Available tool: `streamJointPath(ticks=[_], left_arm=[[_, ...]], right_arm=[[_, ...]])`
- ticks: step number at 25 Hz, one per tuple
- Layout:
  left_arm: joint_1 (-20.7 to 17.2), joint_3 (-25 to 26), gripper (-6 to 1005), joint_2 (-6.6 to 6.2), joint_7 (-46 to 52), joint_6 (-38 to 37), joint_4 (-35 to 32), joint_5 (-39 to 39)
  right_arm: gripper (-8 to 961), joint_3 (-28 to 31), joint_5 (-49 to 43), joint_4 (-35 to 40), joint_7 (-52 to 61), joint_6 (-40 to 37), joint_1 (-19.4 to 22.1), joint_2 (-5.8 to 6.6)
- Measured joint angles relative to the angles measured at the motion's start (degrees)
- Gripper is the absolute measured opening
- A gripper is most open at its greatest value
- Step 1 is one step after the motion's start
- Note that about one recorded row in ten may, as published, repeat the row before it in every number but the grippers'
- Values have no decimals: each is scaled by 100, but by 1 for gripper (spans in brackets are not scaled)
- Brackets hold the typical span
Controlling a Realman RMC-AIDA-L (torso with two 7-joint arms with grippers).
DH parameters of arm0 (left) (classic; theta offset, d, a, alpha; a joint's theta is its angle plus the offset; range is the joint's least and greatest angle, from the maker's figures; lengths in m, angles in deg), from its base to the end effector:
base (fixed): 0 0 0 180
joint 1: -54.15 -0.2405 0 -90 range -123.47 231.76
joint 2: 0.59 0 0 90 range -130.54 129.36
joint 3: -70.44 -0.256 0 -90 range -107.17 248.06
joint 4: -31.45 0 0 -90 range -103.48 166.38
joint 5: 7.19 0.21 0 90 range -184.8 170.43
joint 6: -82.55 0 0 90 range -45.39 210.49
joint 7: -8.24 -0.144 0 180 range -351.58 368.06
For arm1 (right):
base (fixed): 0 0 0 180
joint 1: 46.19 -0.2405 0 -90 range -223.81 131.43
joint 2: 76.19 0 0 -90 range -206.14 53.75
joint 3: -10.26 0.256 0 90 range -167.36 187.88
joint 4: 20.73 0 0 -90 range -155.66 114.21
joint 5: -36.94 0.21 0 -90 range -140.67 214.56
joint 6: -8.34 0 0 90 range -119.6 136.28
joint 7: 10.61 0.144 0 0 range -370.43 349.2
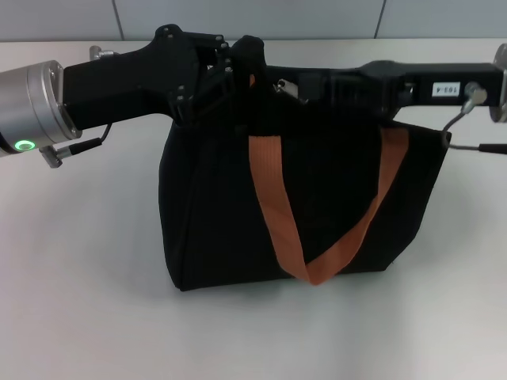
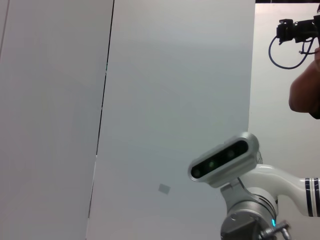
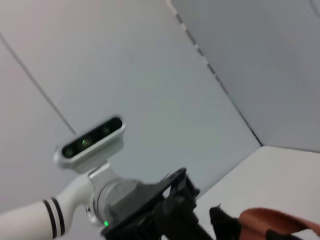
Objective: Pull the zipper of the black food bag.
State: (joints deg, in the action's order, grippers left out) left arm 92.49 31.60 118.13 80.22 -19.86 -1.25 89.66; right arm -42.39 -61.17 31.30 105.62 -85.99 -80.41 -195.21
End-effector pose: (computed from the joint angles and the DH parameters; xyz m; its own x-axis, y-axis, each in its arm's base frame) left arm -0.1776 0.3452 0.0204 0.6237 0.0639 0.7790 0.1893 -0.9793 -0.0712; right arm 0.1620 0.3534 0.0270 0.5943 -0.5694 -0.5680 -0.5621 -0.7992 0.2131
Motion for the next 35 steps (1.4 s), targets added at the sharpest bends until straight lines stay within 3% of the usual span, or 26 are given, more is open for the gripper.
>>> streamJointPath(ticks=[10, 19, 28, 35], left_arm=[[5, 0, 18, 2, 0, -34, 1, 0], [7, -1, 18, 2, 0, -70, 14, 0], [7, 22, 18, -2, 0, -61, 64, 0], [-24, 36, 18, -12, -15, -51, 64, -60]], right_arm=[[-1, 36, -40, 28, 577, 4, -190, 76], [-2, -9, -782, 292, 1863, -190, -737, 303], [13, -263, -1524, 1272, 2726, -275, -1017, 264], [67, -231, -622, 1360, 1700, -394, -372, 137]])
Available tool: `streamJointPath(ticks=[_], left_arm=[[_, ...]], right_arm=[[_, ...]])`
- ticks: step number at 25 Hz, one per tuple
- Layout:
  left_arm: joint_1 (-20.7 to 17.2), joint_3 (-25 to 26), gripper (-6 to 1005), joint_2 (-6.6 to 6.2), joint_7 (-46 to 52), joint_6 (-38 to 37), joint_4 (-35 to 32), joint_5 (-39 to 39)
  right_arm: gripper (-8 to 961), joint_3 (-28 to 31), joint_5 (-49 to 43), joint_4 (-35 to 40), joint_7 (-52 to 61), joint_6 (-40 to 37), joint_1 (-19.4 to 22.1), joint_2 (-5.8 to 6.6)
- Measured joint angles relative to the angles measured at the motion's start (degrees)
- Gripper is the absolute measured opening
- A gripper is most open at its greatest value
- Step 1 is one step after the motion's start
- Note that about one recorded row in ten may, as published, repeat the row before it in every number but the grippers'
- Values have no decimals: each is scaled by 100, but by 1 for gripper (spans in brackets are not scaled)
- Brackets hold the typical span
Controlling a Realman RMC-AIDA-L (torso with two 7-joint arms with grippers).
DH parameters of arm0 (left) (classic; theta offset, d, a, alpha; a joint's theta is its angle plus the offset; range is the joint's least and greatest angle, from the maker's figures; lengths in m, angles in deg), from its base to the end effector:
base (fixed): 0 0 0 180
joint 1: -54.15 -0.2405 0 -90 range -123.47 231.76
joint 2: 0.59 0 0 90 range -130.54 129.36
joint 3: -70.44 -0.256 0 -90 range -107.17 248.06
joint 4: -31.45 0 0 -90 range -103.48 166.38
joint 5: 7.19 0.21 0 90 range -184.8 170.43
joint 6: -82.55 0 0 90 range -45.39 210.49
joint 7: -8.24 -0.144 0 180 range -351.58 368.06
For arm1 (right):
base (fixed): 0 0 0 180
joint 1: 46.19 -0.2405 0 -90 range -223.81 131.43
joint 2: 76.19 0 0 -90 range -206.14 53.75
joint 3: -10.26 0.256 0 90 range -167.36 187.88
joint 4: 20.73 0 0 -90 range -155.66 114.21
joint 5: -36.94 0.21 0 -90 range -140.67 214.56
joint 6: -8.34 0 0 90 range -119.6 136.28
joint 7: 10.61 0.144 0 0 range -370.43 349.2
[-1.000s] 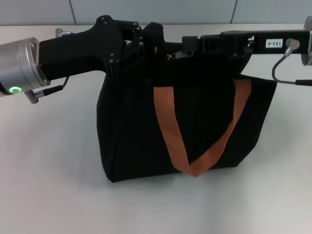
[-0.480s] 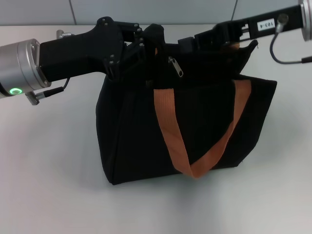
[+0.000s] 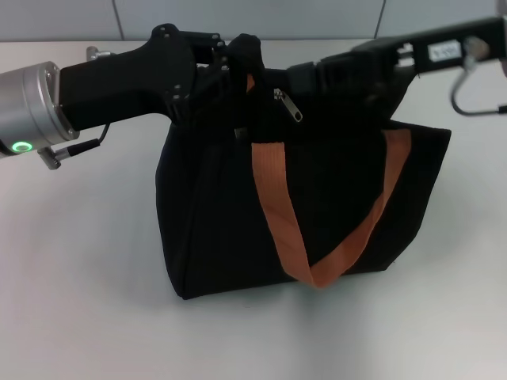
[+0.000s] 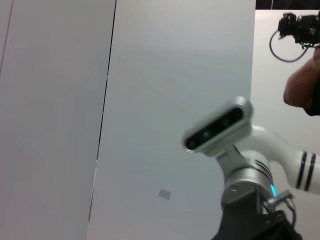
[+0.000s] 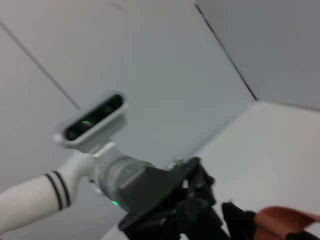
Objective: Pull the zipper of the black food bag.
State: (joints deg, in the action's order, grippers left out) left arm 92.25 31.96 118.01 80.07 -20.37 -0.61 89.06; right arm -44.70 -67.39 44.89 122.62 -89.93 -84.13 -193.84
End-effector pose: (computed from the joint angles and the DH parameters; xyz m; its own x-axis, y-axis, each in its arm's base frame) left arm -0.1792 0.3437 0.0217 0.6091 0.0668 0.7903 0.1958 -0.9783 -0.0682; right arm 0.1195 0.3575 0.0507 0.6818 -0.6023 -0.4153 -0.5819 -0.7905 0.1910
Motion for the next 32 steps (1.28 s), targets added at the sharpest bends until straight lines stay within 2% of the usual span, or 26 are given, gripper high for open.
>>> streamJointPath(ticks=[1, 3, 4, 7, 9, 14, 20, 26, 32], left_arm=[[-3, 0, 18, -1, -2, 0, 0, -9], [-3, 0, 18, -2, -11, -1, -1, -27], [0, -13, 18, -3, -22, -3, -2, -52], [5, -28, 17, -4, -28, -4, -2, -73], [15, -33, 17, -4, -29, -3, -2, -73], [22, -37, 17, -4, -29, -2, -2, -75], [47, -50, 17, 0, -26, 2, -2, -78], [77, -68, 17, 4, -10, 3, -2, -78], [77, -73, 17, 5, -6, -10, -2, -86]], right_arm=[[75, 1, 231, -133, -591, 10, 218, -54], [90, 0, 311, -205, -875, 21, 300, -85], [98, -8, 391, -396, -1509, 77, 417, -133], [121, -27, 399, -556, -1917, 144, 451, -146], [329, -60, 411, -826, -2397, 307, 460, -151], [363, -77, 511, -1128, -2797, 438, 401, -159], [356, -138, 602, -1200, -2862, 517, 374, -174], [349, -449, 636, -1212, -2803, 533, 306, -178], [132, -415, 679, -1187, -2686, 525, 395, -179]])
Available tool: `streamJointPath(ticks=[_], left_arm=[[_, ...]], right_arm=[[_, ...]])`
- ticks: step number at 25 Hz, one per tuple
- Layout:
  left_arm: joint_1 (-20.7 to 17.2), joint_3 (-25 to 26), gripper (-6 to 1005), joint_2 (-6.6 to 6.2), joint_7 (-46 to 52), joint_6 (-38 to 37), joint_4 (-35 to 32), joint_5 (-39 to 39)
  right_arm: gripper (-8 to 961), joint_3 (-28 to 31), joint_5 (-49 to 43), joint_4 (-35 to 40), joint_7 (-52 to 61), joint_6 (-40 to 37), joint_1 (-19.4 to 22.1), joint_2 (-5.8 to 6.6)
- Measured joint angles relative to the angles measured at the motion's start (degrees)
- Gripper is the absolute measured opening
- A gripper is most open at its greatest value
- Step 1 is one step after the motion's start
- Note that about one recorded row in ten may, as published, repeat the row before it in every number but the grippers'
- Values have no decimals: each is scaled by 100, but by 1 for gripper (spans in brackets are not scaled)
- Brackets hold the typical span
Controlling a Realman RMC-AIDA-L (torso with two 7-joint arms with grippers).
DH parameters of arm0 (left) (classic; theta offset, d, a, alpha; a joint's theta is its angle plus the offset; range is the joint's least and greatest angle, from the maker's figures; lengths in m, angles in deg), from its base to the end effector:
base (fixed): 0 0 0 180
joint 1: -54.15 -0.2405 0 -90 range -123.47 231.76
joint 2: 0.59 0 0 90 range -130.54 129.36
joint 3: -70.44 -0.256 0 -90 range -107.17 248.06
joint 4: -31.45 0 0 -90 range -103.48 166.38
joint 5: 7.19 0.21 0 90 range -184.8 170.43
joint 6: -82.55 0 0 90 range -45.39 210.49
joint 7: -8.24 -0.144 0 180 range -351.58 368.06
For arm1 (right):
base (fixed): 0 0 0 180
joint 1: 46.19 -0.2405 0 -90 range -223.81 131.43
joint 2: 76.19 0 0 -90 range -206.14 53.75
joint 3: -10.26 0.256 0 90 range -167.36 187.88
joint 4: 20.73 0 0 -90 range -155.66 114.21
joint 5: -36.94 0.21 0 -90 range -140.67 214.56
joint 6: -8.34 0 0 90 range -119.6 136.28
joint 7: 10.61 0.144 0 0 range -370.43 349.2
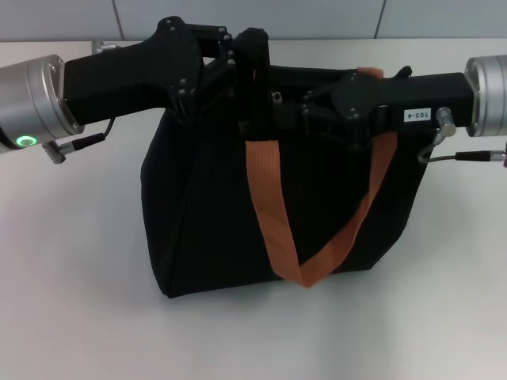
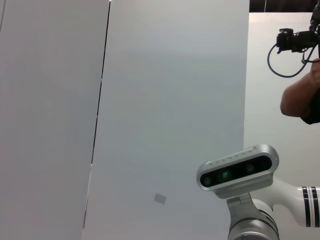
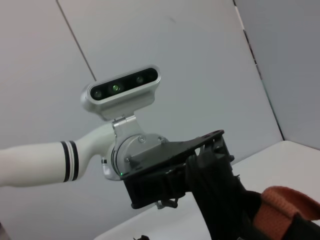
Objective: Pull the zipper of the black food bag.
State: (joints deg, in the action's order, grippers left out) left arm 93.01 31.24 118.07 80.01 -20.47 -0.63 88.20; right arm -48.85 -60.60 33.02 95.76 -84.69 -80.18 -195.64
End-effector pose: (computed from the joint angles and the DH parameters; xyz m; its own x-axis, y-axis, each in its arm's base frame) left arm -0.1727 0.3456 0.0213 0.6049 0.0551 0.7944 0.1758 -0.9822 -0.0658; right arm 0.1503 0.3470 0.0098 0.7353 -0.4072 -0.5418 -0.4039 -0.9052 0.1321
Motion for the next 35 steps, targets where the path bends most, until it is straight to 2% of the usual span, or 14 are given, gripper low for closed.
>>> streamJointPath(ticks=[5, 10, 12, 16, 26, 35], left_arm=[[-1, -30, 17, 0, -4, -4, 0, -7], [-2, -34, 17, 5, -8, -11, 7, -7], [-2, -35, 17, 6, -8, -15, 8, -6], [-3, -35, 17, 8, -8, -19, 10, -5], [-41, -34, 19, 8, -12, -27, 10, -39], [-46, -34, 26, 9, -13, -43, 9, -60]], right_arm=[[-4, 16, 169, 122, 295, -17, 146, 19], [0, 171, 233, 287, 863, -18, 119, 58], [0, 183, 176, 318, 1251, -6, -8, 132], [0, 183, 40, 285, 1512, 21, -130, 183], [0, 178, -457, 394, 2090, 13, -342, 212], [-1, 133, -1248, 1332, 3079, 53, -373, 163]])
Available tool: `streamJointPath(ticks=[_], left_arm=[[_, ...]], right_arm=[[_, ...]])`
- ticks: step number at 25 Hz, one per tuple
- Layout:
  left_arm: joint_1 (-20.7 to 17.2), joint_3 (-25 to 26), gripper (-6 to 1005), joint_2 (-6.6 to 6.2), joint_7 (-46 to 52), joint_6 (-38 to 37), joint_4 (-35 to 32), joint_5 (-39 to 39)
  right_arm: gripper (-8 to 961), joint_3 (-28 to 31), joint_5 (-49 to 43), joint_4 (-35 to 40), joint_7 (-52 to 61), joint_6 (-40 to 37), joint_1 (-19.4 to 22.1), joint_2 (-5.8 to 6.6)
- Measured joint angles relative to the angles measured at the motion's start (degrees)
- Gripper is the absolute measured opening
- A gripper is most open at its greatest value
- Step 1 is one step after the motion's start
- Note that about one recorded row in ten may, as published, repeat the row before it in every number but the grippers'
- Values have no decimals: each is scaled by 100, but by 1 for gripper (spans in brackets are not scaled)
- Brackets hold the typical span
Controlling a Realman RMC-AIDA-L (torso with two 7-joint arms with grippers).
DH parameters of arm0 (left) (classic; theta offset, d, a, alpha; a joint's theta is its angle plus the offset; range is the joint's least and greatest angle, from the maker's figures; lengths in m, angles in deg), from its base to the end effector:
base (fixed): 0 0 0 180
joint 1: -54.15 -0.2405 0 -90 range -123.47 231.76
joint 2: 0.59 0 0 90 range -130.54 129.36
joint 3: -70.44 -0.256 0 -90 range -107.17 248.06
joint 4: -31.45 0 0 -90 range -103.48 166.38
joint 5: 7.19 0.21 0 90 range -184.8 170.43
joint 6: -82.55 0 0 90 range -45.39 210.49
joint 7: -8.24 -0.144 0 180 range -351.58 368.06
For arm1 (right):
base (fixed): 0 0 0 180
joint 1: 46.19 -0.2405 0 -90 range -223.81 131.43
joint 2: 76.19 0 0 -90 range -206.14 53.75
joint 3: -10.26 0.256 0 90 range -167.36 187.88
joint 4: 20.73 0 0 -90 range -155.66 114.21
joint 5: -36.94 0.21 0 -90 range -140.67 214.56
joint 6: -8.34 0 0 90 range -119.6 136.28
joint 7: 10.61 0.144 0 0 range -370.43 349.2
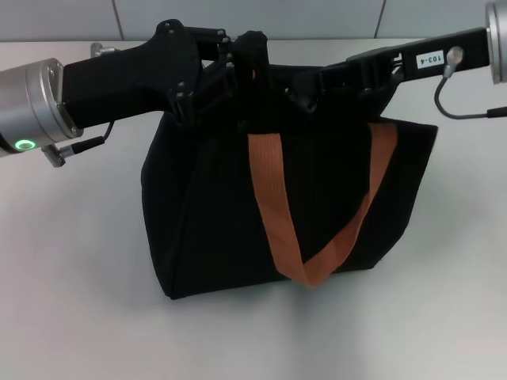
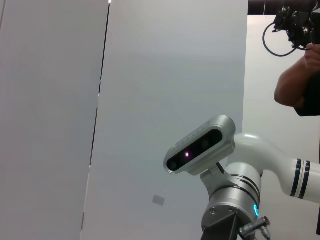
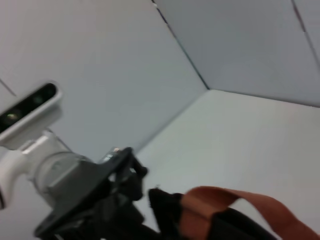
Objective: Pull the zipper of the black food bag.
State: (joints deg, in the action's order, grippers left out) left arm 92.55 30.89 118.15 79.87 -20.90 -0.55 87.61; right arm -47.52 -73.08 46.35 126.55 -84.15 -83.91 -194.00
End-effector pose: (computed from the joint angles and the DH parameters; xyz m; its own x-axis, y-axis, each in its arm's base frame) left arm -0.1739 0.3431 0.0210 0.5975 0.0566 0.7999 0.1755 -0.9826 -0.0616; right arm 0.1260 0.3688 0.0412 0.6677 -0.6438 -0.3737 -0.6647 -0.7416 0.0901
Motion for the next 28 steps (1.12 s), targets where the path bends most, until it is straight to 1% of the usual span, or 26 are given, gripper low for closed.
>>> streamJointPath(ticks=[2, 4, 8, 12, 14, 16, 17, 18, 20, 22, 24, 28], left_arm=[[0, 1, 28, 0, 10, -7, 0, -6], [0, 0, 29, 0, 14, -8, 0, -6], [5, -7, 33, 0, 15, -8, 5, -6], [19, -9, 36, 0, 3, -8, 77, -11], [21, -9, 38, -1, -7, -8, 85, -14], [23, -7, 39, 0, -8, -10, 87, -15], [24, 3, 40, 0, -9, -11, 88, -17], [24, 3, 41, 0, -9, -11, 88, -17], [25, 20, 43, -1, -9, -11, 89, -17], [25, 35, 44, -7, 2, -11, 89, -16], [30, 35, 46, -8, 6, -11, 89, -16], [41, 35, 49, -9, 12, -11, 89, -16]], right_arm=[[-1, -5, -366, 325, 385, 3, -42, -20], [-1, -7, -463, 381, 501, -6, -83, -20], [-1, -23, -854, 531, 867, -46, -299, -11], [-1, -4, -1076, 683, 1001, -74, -380, -35], [1, 9, -1023, 716, 985, -94, -364, -39], [4, 46, -726, 797, 849, -153, -252, -46], [5, 84, -300, 820, 661, -209, -75, -33], [6, 84, -300, 820, 661, -209, -75, -33], [8, 120, 3, 769, 523, -293, 57, 7], [11, 127, 101, 661, 472, -464, 99, 35], [13, 123, 94, 627, 472, -526, 85, 38], [117, 99, -27, 522, 471, -593, 75, 38]])
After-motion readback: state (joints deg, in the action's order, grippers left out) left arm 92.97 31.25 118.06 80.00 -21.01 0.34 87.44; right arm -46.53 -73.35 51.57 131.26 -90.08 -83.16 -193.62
